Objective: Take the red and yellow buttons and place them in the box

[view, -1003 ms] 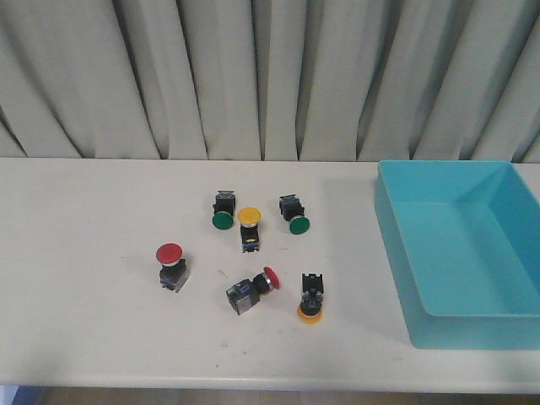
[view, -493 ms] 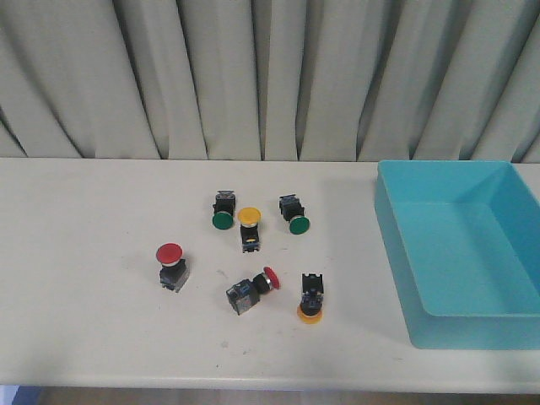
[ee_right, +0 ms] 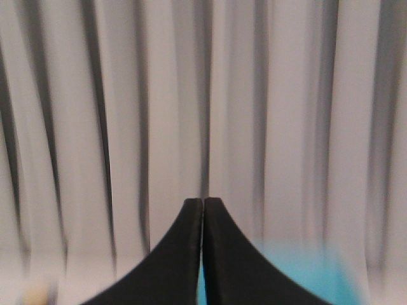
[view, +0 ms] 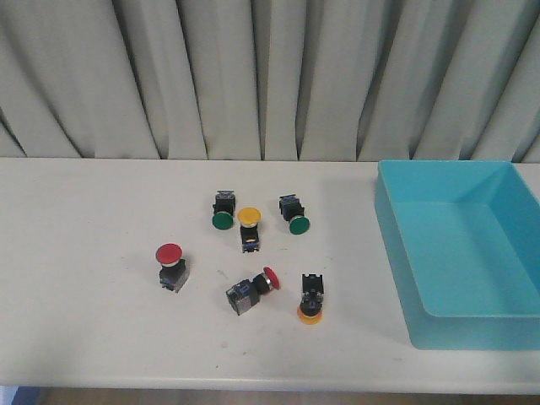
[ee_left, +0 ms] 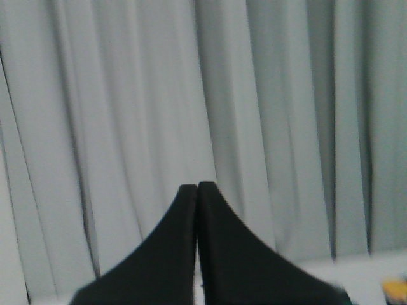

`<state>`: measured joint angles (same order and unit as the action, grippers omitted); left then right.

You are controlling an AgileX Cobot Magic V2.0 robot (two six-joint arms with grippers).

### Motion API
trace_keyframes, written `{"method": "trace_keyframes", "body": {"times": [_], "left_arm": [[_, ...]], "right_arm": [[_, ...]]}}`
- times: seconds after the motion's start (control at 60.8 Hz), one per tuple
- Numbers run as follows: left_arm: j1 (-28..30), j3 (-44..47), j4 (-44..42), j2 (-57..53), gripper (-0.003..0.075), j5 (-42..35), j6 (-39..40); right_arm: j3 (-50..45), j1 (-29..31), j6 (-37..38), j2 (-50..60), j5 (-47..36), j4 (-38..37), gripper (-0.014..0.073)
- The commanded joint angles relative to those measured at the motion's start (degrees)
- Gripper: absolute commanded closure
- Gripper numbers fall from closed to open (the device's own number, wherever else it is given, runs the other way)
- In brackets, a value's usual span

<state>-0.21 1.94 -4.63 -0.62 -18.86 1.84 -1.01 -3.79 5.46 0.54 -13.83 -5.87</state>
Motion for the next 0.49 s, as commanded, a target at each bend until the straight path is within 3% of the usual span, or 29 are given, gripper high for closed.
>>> {"method": "trace_keyframes", "body": {"times": [0.0, 0.066, 0.148, 0.214, 0.28, 0.362, 0.411, 0.477], "left_arm": [[-0.3, -4.1, 0.0, 2.1, 0.0727, -20.6, -6.0], [-0.3, -11.0, 1.1, 7.9, 0.0727, -23.2, -7.8], [-0.3, -21.5, 1.1, 18.2, 0.0727, -18.7, -7.5], [-0.3, -30.5, 0.9, 26.5, 0.0727, -10.2, -5.2], [-0.3, -38.9, 1.2, 35.5, 0.0727, 2.0, -4.3], [-0.3, -46.4, 2.0, 44.5, 0.0727, 11.7, -2.9], [-0.3, -49.4, 2.0, 48.4, 0.0727, 15.3, -2.8], [-0.3, -51.3, 2.0, 52.7, 0.0727, 16.5, -2.6]], "right_arm": [[7.1, 0.4, -3.9, -1.2, -27.4, -1.2, 0.0596], [15.3, 0.3, -8.5, -7.2, -33.6, 1.2, 0.0596], [28.4, 0.3, -10.0, -15.9, -29.2, 1.8, 0.0596], [38.2, 0.3, -11.1, -24.1, -18.2, 1.2, 0.0596], [47.6, 0.3, -13.2, -32.0, -1.3, 1.4, 0.0596], [55.8, 0.0, -13.1, -41.2, 17.2, 1.8, 0.0596], [58.5, -0.7, -12.9, -45.2, 23.5, 1.7, 0.0596], [59.4, -2.8, -12.9, -48.7, 24.7, 1.1, 0.0596]]}}
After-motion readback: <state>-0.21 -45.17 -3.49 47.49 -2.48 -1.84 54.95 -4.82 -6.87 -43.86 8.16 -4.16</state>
